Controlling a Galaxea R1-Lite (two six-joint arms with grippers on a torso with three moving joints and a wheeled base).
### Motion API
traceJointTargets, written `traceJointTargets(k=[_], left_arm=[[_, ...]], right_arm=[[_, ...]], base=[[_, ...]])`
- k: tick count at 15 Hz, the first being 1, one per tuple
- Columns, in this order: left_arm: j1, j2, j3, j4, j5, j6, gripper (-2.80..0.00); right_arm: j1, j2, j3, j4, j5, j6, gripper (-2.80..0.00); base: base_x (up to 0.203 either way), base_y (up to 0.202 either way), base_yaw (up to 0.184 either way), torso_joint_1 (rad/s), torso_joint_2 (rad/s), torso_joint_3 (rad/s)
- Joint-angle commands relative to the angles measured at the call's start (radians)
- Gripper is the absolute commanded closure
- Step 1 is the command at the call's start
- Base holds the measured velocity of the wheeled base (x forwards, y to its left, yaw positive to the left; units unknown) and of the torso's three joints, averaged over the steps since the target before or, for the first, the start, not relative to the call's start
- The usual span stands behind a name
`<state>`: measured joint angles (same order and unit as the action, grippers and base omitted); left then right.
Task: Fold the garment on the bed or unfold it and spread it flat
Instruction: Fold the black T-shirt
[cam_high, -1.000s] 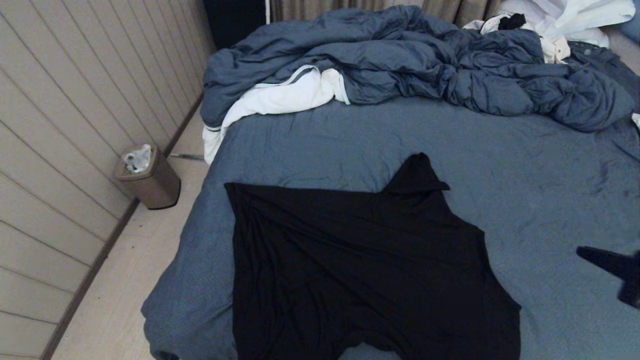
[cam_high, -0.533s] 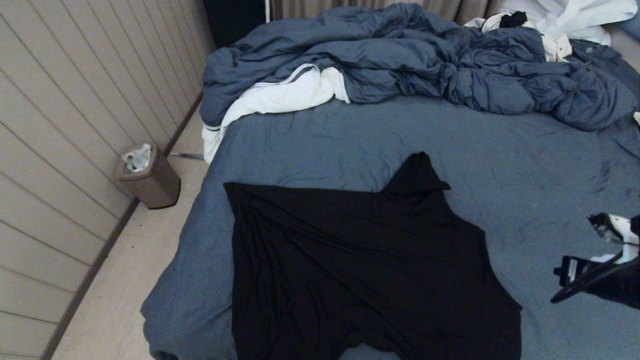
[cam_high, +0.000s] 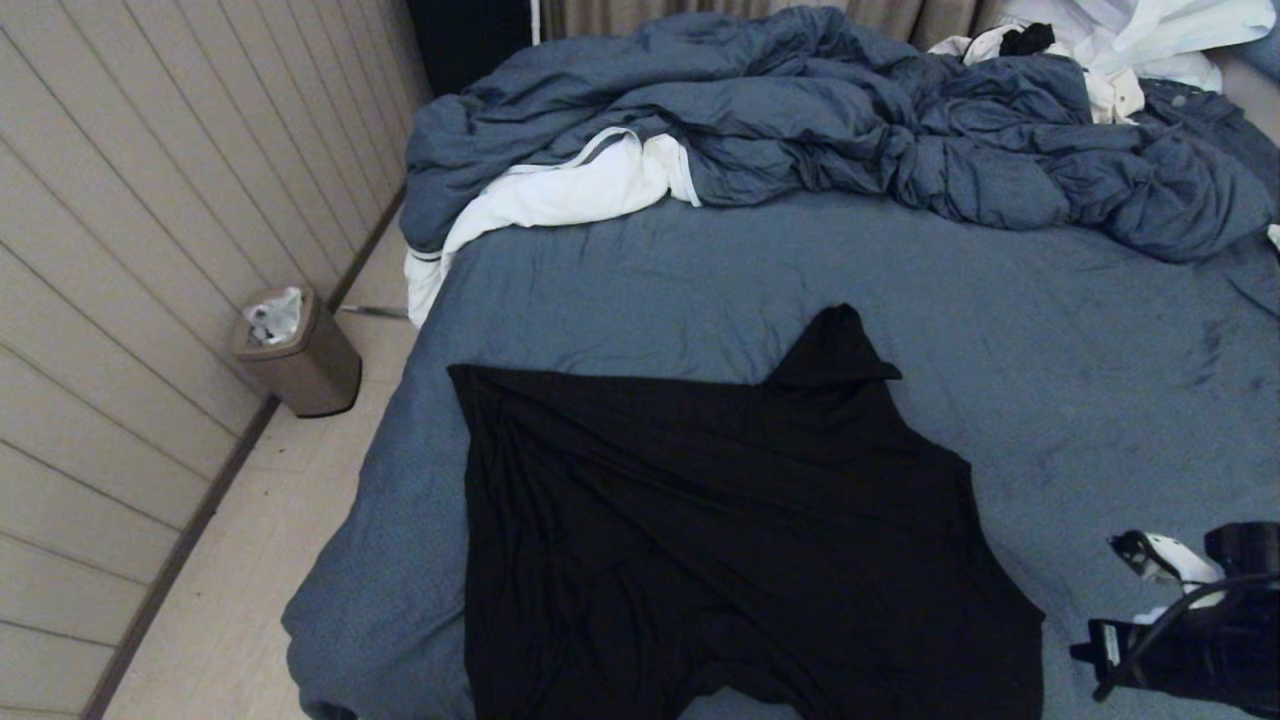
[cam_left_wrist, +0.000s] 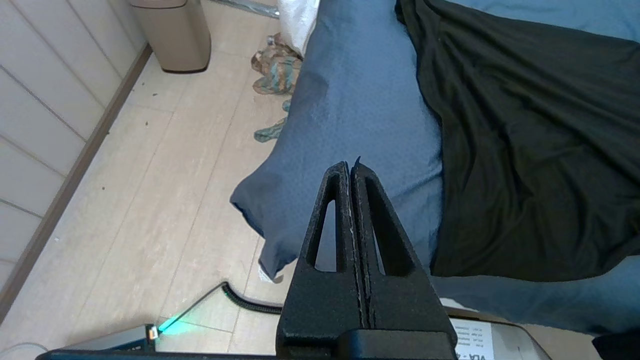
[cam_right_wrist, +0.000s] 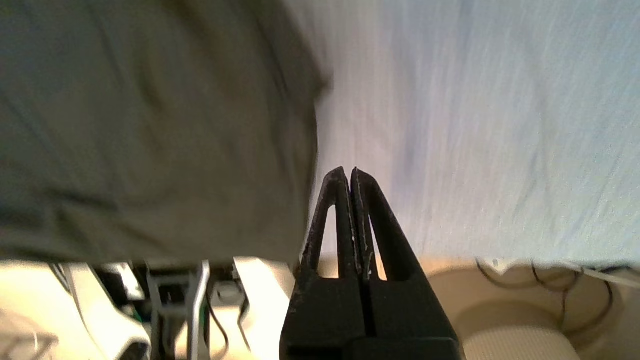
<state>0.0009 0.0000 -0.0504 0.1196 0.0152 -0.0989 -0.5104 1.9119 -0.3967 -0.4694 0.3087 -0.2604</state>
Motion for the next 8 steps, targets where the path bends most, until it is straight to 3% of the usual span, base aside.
traceJointTargets(k=[1,2,3,6,8], left_arm=[[0.001,0.000,0.001,0.000,0.000,-0.001,0.00],[0.001,0.000,0.000,0.000,0.000,-0.001,0.00],[0.001,0.000,0.000,0.000,0.000,0.000,0.00],[0.001,0.000,0.000,0.000,0.000,-0.001,0.00],[0.001,0.000,0.000,0.000,0.000,-0.001,0.00]], right_arm=[[0.002,0.003,0.057,-0.004,0.004,-0.062,0.00],[0.006,0.004,0.092,-0.027,0.006,-0.085,0.00],[0.009,0.015,0.121,-0.093,0.013,-0.095,-2.80],[0.015,0.160,0.165,-0.313,0.035,-0.107,-2.80],[0.018,0.267,0.231,-0.565,0.041,-0.119,-2.80]], base=[[0.000,0.000,0.000,0.000,0.00,0.000],[0.000,0.000,0.000,0.000,0.00,0.000],[0.000,0.000,0.000,0.000,0.00,0.000],[0.000,0.000,0.000,0.000,0.00,0.000],[0.000,0.000,0.000,0.000,0.00,0.000]])
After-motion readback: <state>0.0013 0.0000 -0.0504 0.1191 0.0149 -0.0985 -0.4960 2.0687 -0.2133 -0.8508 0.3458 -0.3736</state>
